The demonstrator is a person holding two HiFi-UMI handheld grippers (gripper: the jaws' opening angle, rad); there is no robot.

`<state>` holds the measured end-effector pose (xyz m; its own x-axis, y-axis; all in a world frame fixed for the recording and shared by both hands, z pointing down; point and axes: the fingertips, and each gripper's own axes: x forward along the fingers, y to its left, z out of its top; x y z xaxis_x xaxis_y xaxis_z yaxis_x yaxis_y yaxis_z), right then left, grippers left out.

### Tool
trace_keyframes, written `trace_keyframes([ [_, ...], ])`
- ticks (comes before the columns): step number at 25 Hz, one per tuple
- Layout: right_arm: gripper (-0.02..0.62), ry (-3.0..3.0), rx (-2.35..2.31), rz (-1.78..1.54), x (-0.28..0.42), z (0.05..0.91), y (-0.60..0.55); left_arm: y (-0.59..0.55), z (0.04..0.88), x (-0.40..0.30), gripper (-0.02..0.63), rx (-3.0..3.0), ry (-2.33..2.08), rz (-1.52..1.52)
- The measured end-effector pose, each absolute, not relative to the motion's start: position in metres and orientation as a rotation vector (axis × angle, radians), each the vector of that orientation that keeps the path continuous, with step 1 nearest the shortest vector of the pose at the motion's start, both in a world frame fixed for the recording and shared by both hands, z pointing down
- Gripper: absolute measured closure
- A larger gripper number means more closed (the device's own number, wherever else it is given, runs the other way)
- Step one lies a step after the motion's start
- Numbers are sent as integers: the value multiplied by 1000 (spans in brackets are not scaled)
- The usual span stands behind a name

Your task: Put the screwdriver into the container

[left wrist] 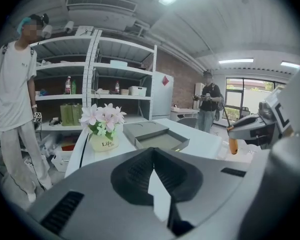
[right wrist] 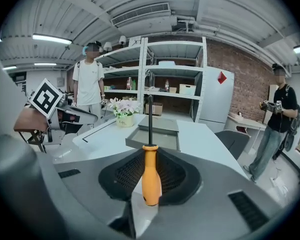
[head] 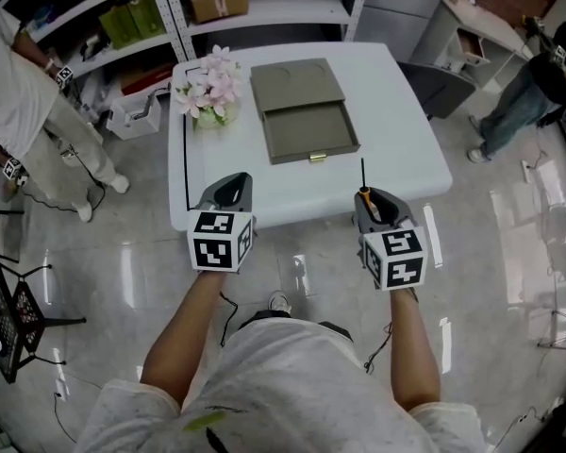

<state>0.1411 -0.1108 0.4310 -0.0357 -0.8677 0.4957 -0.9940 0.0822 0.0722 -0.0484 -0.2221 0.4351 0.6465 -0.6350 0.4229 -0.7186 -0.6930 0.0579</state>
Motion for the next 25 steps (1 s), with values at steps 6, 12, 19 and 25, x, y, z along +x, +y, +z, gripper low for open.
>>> trace_keyframes([
  [6, 522, -1946, 1694, 355, 148, 428, -142, -245, 440, -44, 603, 2645, -1086, 553],
  [12, 522, -1944, 1492, 300, 151, 428, -179, -265, 446, -38, 603, 2639, -1079, 556],
  [19, 522, -1940, 1250, 229, 151, 438, -228, -289, 453, -28, 603, 2615, -1117, 552],
  [25, 522, -1946, 1080, 234, 157, 456, -267, -314, 465, -18, 603, 2553, -1175, 562],
])
